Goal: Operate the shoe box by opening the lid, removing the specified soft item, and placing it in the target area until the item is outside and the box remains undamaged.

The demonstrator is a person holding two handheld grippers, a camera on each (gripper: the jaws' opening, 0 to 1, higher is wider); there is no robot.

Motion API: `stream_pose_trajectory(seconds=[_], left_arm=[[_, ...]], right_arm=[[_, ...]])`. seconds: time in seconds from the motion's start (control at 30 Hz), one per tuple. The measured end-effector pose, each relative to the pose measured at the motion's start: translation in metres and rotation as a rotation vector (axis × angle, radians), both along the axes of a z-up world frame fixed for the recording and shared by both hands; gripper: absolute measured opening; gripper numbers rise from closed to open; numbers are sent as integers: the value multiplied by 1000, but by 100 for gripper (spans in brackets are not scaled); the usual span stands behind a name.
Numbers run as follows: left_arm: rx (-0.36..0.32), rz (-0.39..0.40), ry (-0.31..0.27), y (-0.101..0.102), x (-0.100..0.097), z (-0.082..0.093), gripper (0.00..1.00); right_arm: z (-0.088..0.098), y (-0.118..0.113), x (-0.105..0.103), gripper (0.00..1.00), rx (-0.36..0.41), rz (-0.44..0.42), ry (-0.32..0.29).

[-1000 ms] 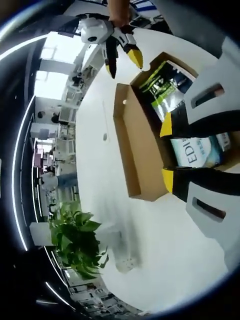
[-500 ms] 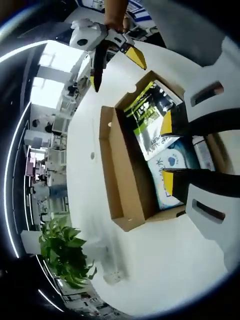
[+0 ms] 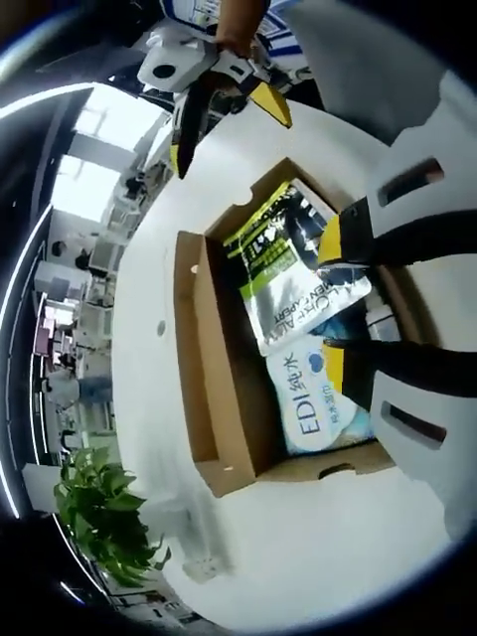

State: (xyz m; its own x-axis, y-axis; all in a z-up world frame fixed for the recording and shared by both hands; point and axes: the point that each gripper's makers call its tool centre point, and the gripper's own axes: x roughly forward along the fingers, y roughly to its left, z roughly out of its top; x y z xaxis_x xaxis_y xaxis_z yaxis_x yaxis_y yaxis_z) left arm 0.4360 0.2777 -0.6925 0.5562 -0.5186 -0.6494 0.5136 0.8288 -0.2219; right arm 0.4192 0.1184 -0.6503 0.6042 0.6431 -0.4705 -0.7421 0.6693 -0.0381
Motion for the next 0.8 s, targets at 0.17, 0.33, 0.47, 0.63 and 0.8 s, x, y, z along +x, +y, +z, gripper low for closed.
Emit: stream_pose_trajectory(seconds=[0.17,0.33,0.47,0.63,0.8], left_arm=[[-27,19,70,-4,-3,-12,29],[-33,36,123,-5,-6,-22,30],[-47,55,161,-6,-6,-27,29],[-95,88,241,-6,-4,-36,26],[-177,122,335,-12,-4,-40,20]], right_arm=[[-2,-8,-8,100,2,-9,4],[-3,-13,-13,100,2,-20,5],[-3,-15,-15,99,4,-24,4],[-2,-16,-15,98,11,-25,-2],[-2,-17,-15,97,8,-29,-10]])
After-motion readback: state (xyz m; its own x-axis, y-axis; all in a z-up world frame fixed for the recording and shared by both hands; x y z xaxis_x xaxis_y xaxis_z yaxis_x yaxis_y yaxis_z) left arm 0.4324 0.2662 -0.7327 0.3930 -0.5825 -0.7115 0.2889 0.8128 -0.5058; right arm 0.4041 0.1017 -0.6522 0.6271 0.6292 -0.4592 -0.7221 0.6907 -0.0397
